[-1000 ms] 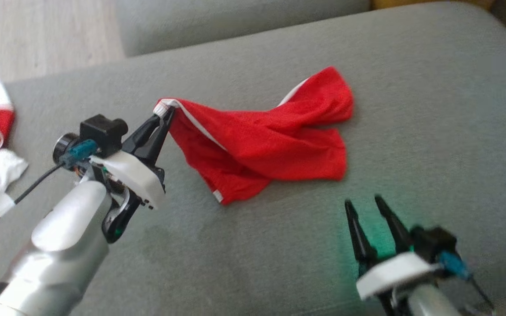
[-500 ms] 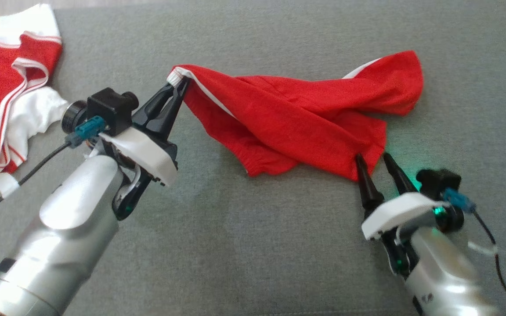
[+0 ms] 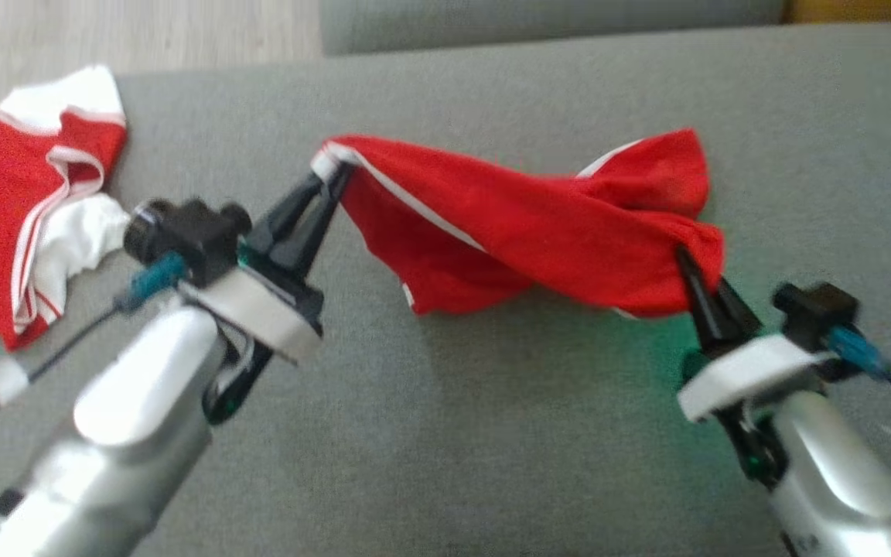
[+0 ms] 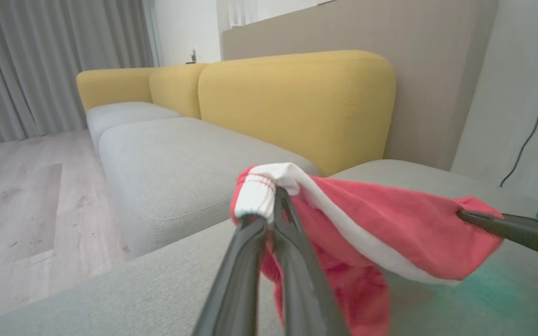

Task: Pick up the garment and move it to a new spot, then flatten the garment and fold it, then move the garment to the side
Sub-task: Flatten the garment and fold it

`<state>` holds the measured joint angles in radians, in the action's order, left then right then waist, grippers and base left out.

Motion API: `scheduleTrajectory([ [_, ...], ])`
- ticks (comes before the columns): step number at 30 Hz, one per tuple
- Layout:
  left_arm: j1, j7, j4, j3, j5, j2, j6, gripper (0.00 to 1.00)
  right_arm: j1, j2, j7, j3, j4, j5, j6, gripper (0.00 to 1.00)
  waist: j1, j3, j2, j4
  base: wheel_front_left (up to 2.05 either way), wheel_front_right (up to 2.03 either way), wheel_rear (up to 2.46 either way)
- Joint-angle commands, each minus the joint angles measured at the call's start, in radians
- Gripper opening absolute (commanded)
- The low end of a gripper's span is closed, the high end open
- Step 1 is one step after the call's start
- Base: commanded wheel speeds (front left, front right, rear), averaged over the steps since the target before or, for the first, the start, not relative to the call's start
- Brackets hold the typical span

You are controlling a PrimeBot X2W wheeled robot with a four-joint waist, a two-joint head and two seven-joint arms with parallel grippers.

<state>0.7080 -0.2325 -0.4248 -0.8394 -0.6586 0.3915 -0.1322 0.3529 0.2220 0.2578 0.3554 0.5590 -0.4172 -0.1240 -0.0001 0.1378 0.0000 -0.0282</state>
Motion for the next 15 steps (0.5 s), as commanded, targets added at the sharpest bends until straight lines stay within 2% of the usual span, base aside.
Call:
scheduleTrajectory([
  [1,0.02,-0.015,0.033,0.039,-0.002,0.041,0.002,0.0,-0.013,0.015,0.004,0.006,-0.035,0.005,-0.007,0.0,0.0001,-0.047,0.0,-0.022,0.0,0.0,0.0],
  [5,-0.046,-0.012,0.2,0.046,-0.021,0.081,0.009,0.0,-0.132,0.095,0.004,-0.044,-0.198,0.027,-0.007,0.0,0.0001,-0.102,0.0,-0.033,0.0,0.0,0.0],
  [8,-0.089,0.035,0.357,0.045,-0.056,0.115,0.018,0.0,-0.226,0.166,-0.001,-0.081,-0.33,0.011,-0.007,0.0,0.0001,-0.12,0.0,-0.033,0.0,0.0,0.0],
  [12,-0.116,0.119,0.52,0.041,-0.101,0.151,0.037,0.0,-0.302,0.233,-0.107,-0.157,-0.505,-0.009,-0.007,0.0,0.0001,-0.101,0.0,-0.024,0.0,0.0,0.0],
  [15,-0.112,0.163,0.548,0.036,-0.129,0.152,0.041,0.0,-0.294,0.234,-0.209,-0.182,-0.524,-0.027,-0.007,0.0,0.0001,-0.06,0.0,-0.008,0.0,0.0,0.0],
])
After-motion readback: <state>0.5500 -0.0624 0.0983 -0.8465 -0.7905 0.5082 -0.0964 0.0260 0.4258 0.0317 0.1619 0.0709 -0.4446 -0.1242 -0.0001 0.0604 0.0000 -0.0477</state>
